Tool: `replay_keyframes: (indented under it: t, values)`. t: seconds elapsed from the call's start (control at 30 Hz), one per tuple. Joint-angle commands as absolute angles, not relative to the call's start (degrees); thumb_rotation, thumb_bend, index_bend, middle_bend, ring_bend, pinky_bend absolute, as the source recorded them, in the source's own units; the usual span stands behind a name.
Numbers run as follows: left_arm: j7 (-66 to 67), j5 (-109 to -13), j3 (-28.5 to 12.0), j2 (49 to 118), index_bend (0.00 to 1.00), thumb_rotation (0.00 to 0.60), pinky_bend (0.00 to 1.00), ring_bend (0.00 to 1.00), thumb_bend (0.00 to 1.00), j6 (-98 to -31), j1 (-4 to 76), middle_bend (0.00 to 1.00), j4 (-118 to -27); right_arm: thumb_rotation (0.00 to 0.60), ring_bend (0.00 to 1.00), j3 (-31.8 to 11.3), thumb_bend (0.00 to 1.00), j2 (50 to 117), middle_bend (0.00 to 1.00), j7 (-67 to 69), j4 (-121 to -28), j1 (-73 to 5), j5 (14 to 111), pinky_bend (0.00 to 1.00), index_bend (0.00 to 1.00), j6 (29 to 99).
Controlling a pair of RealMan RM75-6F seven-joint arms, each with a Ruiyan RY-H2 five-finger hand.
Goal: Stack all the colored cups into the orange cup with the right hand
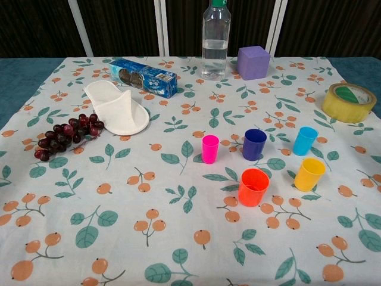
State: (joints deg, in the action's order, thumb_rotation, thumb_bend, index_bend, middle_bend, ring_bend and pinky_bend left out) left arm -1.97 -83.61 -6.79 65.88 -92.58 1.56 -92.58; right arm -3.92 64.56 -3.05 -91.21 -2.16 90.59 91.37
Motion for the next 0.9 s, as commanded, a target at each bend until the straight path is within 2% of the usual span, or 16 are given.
replay_keyframes:
  t: [0.03, 0.7, 0.9]
  values:
    - [-2.01, -83.56, -6.81, 65.86, 0.12, 0.6, 0.0, 0.0, 0.74, -92.55, 1.56, 0.01, -92.55, 0.6, 0.0, -3.83, 0.29, 64.64, 0.0, -3.28, -91.29, -2.27, 90.56, 0.04, 0.0, 91.06]
    - [-1.27, -83.93, -6.87, 66.07, 0.12, 0.6, 0.0, 0.0, 0.74, -92.48, 1.9, 0.01, -92.55, 0.6, 0.0, -3.16, 0.29, 64.26, 0.0, -0.83, -92.15, -2.72, 89.3, 0.04, 0.0, 88.26]
    - [-0.96, -83.66, -6.93, 66.14, 0.12, 0.6, 0.0, 0.0, 0.74, -92.68, 1.76, 0.01, -92.77, 0.6, 0.0, -2.57, 0.29, 63.58, 0.0, 1.33, -93.61, -3.48, 87.6, 0.04, 0.0, 84.69]
